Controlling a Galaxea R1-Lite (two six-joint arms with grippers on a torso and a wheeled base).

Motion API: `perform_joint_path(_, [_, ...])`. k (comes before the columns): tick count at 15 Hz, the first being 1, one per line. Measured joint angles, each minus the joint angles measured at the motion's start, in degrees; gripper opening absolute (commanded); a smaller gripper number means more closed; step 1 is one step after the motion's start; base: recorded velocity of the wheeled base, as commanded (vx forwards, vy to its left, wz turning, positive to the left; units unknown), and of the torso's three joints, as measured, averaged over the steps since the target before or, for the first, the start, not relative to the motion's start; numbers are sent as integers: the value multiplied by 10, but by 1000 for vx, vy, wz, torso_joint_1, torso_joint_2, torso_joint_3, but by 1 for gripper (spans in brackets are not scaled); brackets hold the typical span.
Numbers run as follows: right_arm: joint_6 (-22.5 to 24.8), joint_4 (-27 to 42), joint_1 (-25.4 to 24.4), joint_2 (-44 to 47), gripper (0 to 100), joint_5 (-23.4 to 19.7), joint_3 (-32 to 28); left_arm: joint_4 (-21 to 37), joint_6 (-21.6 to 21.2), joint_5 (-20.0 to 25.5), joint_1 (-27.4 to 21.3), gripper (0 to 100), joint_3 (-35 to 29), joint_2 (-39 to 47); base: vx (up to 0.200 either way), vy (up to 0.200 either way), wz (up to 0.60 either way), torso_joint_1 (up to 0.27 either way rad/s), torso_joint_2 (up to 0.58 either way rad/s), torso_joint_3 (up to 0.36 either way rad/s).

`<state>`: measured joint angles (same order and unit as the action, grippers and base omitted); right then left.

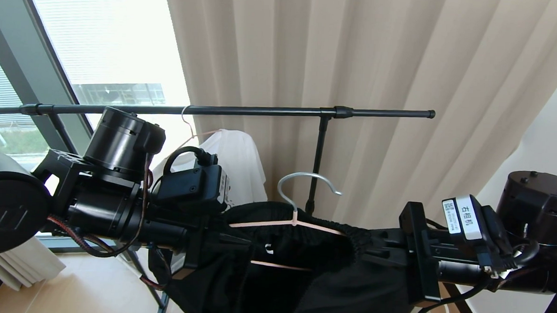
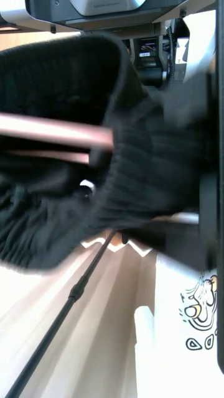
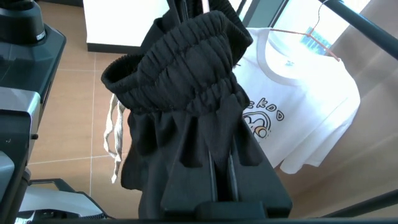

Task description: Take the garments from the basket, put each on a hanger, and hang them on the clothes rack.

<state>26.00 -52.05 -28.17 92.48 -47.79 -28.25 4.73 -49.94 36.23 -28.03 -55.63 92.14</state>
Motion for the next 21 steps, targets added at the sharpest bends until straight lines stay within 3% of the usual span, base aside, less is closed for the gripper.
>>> perform_joint_path(5, [0, 4, 0, 6, 0, 5, -9, 0, 0, 1, 0, 0, 5, -11, 0, 0, 0, 0, 0, 0])
perform_joint_path(6, [0, 2, 0, 7, 100, 5, -10, 0, 0, 0, 0, 0, 5, -12, 0, 0, 0, 0, 0, 0])
perform_joint_path(15, [4, -1, 13, -1, 100, 5, 0, -1, 5, -2, 20, 0, 7, -42, 0, 0, 0, 0, 0, 0])
perform_joint_path(21, [3, -1, 24, -18, 100, -29, 5, -12, 21, -2, 50, 0, 16, -57, 0, 0, 0, 0, 0, 0])
